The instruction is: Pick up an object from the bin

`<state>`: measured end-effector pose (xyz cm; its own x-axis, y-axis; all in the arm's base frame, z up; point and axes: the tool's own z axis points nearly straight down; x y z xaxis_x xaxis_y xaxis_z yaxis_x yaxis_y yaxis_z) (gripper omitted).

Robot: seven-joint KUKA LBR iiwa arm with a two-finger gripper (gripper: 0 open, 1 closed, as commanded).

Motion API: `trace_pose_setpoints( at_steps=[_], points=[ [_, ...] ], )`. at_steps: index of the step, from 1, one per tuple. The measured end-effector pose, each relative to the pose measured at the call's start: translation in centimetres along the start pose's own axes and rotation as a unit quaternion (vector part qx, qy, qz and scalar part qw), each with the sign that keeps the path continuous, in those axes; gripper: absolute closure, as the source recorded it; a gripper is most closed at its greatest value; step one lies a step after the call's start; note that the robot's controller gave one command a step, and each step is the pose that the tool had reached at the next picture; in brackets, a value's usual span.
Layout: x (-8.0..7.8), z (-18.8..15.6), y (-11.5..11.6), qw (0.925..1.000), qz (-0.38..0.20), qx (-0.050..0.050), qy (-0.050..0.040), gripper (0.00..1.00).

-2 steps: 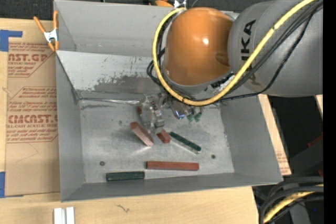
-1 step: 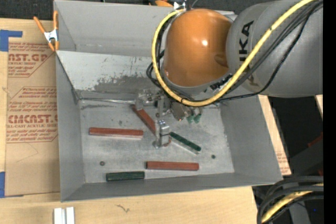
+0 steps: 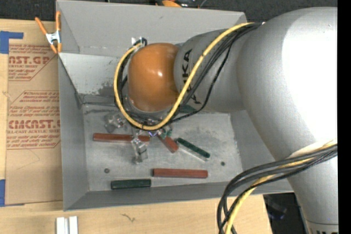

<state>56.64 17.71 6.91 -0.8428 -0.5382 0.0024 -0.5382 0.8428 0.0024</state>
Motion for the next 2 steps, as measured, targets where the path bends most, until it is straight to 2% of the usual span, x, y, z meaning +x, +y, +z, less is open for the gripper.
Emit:
trace_pose_setpoints(
  at_steps=[1, 2],
  points=[
    [-0.1, -0.4, 0.0, 1.0000, 0.001, 0.000, -0.0022, 1.00],
    [-0.7, -14.7, 1.0, 0.9978, -0.067, 0.003, -0.0068, 1.00]
  ],
)
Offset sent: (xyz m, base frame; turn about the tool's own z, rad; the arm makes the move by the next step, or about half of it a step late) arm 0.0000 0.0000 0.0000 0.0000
